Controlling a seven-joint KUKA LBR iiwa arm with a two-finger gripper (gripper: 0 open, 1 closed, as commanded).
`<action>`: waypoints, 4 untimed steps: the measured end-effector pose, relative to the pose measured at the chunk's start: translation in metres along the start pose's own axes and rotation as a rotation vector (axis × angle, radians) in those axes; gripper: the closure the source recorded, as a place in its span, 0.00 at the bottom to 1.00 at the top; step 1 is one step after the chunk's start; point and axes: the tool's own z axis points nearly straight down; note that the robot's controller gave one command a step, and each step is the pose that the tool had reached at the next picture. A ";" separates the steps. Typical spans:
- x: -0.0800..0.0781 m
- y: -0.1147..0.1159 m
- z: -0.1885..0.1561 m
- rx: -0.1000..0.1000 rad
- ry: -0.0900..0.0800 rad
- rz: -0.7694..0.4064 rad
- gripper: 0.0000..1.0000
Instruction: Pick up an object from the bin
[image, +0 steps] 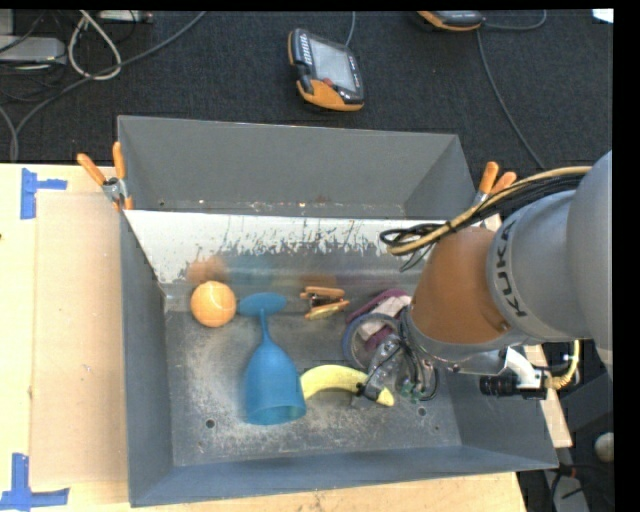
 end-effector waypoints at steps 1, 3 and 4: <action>-0.001 -0.002 0.000 -0.001 0.000 -0.027 1.00; 0.021 0.023 0.000 0.000 -0.002 -0.026 1.00; -0.010 0.018 0.000 -0.003 -0.003 0.029 1.00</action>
Offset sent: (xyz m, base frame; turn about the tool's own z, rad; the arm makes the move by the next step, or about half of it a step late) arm -0.0076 0.0299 -0.0010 -0.0215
